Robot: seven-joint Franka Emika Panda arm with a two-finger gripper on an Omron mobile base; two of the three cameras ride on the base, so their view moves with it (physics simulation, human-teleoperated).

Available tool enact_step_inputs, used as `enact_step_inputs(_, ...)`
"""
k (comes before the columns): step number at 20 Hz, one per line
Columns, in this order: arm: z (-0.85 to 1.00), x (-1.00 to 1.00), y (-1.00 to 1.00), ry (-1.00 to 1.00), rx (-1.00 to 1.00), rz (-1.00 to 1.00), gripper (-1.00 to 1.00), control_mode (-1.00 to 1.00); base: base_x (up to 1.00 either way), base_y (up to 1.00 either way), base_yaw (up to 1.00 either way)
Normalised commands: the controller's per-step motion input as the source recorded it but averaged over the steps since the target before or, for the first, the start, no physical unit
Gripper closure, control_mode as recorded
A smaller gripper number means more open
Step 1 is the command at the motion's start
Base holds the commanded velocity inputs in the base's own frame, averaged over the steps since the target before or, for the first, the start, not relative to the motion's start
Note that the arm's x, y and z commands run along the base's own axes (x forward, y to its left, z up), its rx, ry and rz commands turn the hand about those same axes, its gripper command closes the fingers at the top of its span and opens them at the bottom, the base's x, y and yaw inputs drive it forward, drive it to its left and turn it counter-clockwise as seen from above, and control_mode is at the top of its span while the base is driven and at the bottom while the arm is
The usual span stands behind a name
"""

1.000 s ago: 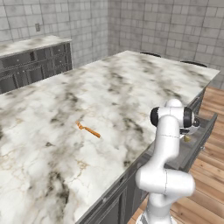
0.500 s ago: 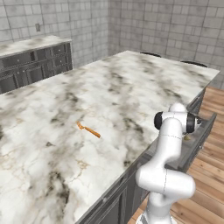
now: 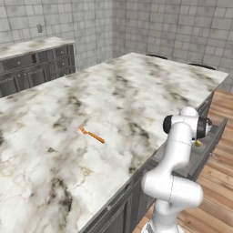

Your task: Organize the utensils by type. Pick up the wooden spoons from the counter and place them in the open cabinet. Then pick up the metallic utensils from the counter and place them in the open drawer.

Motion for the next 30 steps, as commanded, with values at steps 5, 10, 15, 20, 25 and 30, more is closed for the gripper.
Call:
enact_step_inputs(5, 0.49, -0.67, 0.47, 0.18, 0.03, 0.01, -1.00, -1.00, 0.00, 0.00, 0.00)
enact_step_inputs(10, 1.00, -0.81, 0.46, 0.20, 0.02, 0.06, -1.00, -1.00, 0.00, 0.00, 0.00)
enact_step_inputs(15, 0.97, -1.00, 0.27, 0.06, 0.07, 0.07, -1.00, -1.00, 0.00, 0.00, 0.00)
enact_step_inputs(20, 0.83, -1.00, 0.51, 0.00, 0.06, 0.14, -1.00, -1.00, 0.00, 0.00, 0.00)
enact_step_inputs(25, 0.69, -0.57, 0.95, -0.03, 0.01, 0.20, -1.00, -1.00, 0.00, 0.00, 0.00)
enact_step_inputs(30, 0.58, -0.03, 1.00, 0.00, 0.03, 0.15, -1.00, -1.00, 0.00, 0.00, 0.00)
